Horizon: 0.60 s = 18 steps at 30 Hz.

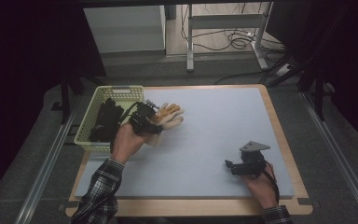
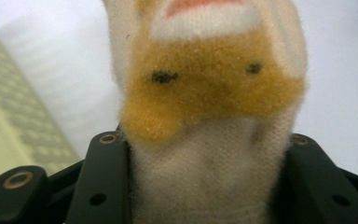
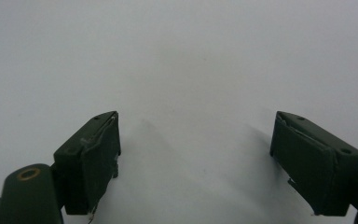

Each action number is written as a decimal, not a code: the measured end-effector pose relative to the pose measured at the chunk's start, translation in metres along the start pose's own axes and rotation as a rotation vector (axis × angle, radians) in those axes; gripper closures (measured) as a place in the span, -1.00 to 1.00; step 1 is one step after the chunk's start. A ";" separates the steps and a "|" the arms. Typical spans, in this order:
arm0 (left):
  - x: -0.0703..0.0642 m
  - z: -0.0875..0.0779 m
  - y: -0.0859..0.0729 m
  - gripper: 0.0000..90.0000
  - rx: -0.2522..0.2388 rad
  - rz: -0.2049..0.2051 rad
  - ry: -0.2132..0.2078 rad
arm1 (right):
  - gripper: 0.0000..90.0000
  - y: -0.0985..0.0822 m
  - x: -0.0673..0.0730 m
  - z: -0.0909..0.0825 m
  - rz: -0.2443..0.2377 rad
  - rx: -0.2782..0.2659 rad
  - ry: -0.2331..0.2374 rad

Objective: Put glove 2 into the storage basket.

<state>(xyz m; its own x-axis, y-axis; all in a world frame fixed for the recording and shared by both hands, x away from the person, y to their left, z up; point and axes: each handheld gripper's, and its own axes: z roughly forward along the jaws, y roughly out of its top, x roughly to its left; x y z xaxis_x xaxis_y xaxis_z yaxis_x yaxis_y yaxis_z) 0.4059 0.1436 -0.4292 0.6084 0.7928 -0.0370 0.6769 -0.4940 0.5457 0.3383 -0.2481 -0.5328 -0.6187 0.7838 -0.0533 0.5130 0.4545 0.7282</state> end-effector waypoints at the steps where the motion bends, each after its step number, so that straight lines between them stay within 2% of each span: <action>1: 0.002 -0.002 0.000 0.21 -0.001 -0.004 0.005 | -0.65 0.000 0.000 0.000 0.000 0.000 0.000; 11: 0.028 -0.019 -0.002 0.21 -0.002 -0.057 0.065 | -0.65 0.000 0.000 0.000 0.001 -0.002 0.000; 18: 0.052 -0.030 -0.008 0.20 -0.011 -0.120 0.117 | -0.65 0.000 0.000 0.000 0.001 -0.003 0.000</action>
<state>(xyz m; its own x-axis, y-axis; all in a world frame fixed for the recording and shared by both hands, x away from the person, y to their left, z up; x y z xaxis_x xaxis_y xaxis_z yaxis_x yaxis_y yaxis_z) 0.4198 0.1997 -0.4100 0.4709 0.8822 -0.0052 0.7368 -0.3900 0.5523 0.3384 -0.2480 -0.5331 -0.6187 0.7838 -0.0526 0.5117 0.4529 0.7301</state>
